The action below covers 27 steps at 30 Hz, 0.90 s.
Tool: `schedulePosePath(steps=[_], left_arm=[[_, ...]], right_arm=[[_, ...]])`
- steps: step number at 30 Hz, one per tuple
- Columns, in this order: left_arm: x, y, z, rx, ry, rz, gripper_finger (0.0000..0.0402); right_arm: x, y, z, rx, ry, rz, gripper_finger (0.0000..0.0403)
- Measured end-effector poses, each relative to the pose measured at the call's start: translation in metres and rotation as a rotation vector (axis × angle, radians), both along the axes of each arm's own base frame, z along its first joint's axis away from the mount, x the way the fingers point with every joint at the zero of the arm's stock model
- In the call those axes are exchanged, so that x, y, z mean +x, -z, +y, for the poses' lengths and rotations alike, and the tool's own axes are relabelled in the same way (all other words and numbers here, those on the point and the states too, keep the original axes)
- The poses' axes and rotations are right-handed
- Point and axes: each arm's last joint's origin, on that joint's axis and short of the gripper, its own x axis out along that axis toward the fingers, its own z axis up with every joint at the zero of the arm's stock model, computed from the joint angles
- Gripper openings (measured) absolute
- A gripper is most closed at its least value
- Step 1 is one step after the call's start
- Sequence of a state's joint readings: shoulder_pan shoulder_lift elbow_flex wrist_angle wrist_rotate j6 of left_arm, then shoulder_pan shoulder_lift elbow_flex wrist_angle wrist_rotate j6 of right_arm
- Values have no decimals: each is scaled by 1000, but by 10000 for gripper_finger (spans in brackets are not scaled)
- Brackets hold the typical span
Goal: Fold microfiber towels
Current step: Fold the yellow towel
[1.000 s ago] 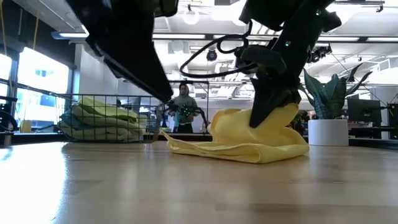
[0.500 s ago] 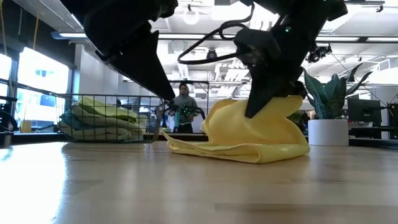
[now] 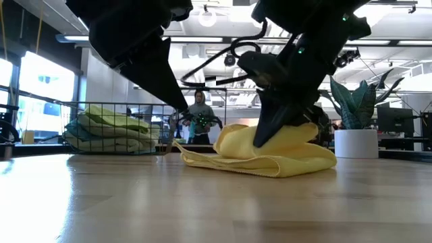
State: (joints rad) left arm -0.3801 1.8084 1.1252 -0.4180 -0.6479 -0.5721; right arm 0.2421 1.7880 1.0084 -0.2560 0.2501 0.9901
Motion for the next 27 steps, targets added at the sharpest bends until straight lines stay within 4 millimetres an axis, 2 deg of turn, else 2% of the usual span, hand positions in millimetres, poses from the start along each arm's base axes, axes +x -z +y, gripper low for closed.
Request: schedulePosePath(steps=[4,8,13,20,27], left_arm=[[-1,0,0,3,0,8,119],[-1,0,0,14,-6,3,119],[-1,0,0,15,-6,2,119],[-1,0,0,15,-6,3,119],[-1,0,1,16,-6,6,119]], right_arm=[[2,0,1,4,-2,-19,2],[5,-2,2,0,-20,-54,19],[5,-2,1,-15,-14,-56,66],[10,-8,5,56,-80,-118,128],[20,-16,5,62,-177,-233,140]])
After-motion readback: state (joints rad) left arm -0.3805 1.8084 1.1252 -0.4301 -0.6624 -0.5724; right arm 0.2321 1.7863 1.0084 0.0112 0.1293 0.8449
